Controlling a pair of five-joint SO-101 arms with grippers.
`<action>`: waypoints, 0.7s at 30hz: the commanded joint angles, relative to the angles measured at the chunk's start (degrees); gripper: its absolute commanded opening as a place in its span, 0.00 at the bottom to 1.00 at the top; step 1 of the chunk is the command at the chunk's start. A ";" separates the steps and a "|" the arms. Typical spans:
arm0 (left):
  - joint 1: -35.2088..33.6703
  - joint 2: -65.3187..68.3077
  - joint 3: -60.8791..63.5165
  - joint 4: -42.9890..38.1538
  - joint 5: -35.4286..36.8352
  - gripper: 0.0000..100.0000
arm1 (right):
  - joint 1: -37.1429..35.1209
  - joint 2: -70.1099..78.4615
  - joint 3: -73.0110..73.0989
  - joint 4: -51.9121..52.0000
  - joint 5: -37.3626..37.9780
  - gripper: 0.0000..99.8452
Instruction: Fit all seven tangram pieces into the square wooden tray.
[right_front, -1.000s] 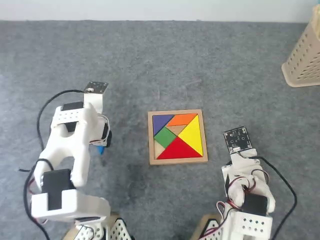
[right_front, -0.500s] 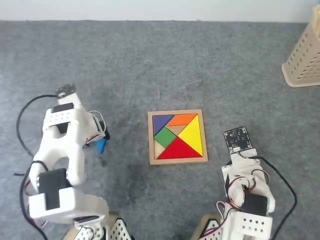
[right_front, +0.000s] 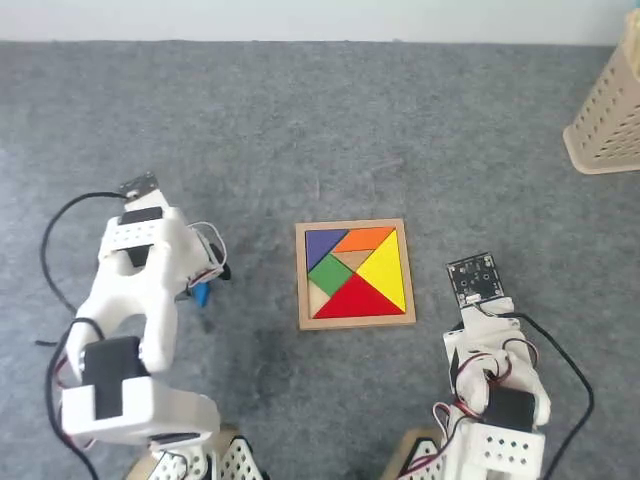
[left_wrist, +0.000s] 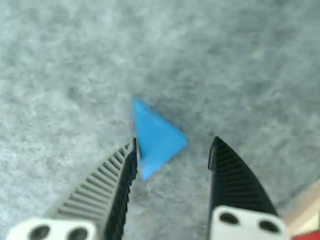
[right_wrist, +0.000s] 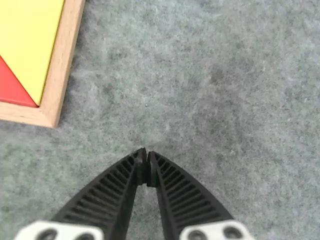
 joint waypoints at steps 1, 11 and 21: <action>0.70 -0.44 -0.40 -1.76 0.79 0.23 | -0.13 0.57 1.14 0.31 0.62 0.01; 0.62 -0.35 0.22 -2.46 0.70 0.17 | -0.13 0.57 1.14 0.31 0.62 0.01; 0.62 -0.35 0.75 -2.55 0.53 0.11 | -0.13 0.57 1.14 0.31 0.62 0.01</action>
